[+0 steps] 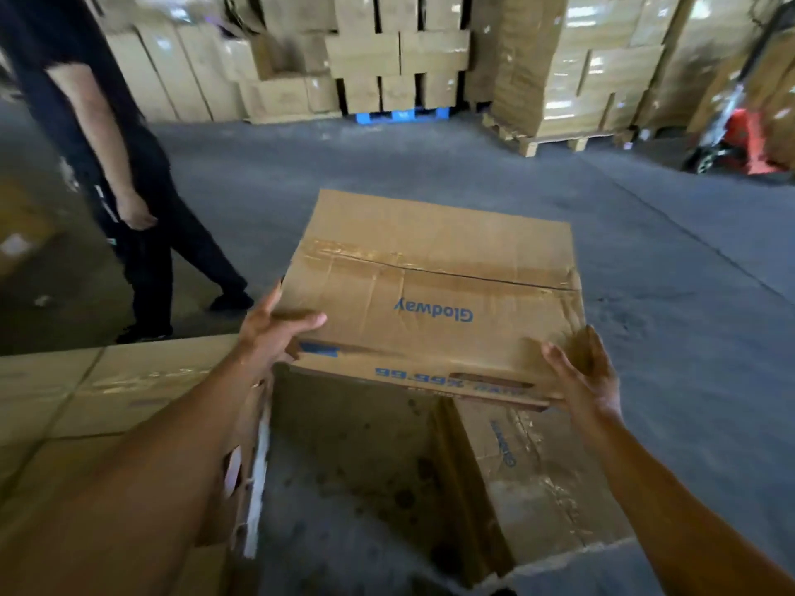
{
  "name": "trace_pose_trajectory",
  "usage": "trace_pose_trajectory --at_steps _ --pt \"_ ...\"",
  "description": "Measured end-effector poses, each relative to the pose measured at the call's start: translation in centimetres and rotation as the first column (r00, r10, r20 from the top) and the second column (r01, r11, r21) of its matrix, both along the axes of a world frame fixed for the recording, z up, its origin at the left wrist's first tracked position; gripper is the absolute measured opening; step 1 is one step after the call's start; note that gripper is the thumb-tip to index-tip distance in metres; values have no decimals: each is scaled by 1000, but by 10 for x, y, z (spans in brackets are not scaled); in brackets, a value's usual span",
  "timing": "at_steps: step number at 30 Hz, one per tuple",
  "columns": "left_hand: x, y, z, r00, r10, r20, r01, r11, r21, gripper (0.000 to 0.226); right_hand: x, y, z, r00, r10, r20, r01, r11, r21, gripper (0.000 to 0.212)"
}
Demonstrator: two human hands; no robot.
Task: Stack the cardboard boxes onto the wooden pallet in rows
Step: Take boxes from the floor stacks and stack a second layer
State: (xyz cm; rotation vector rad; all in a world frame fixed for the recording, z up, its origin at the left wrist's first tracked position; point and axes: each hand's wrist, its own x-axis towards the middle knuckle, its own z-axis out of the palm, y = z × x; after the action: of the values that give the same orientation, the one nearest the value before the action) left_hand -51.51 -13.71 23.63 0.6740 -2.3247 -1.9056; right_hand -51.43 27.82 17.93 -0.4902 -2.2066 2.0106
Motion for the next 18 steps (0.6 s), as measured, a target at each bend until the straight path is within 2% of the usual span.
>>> trace_pose_trajectory --at_steps 6,8,13,16,18 --pt "148 -60 22 984 68 -162 -74 997 -32 90 90 -64 23 992 108 -62 -109 994 -23 88" --pt "204 -83 28 977 116 -180 -124 992 -36 91 127 -90 28 988 121 -97 -124 992 -29 88" --pt "335 -140 40 948 247 -199 -266 961 -77 97 211 -156 41 978 195 -71 -187 977 100 86" --pt "387 -168 53 950 203 -236 -217 975 -37 89 249 -191 53 970 218 -112 -202 969 139 76" --pt "407 -185 58 954 145 -264 -150 989 4 76 263 -210 61 953 254 -162 -225 958 180 65"
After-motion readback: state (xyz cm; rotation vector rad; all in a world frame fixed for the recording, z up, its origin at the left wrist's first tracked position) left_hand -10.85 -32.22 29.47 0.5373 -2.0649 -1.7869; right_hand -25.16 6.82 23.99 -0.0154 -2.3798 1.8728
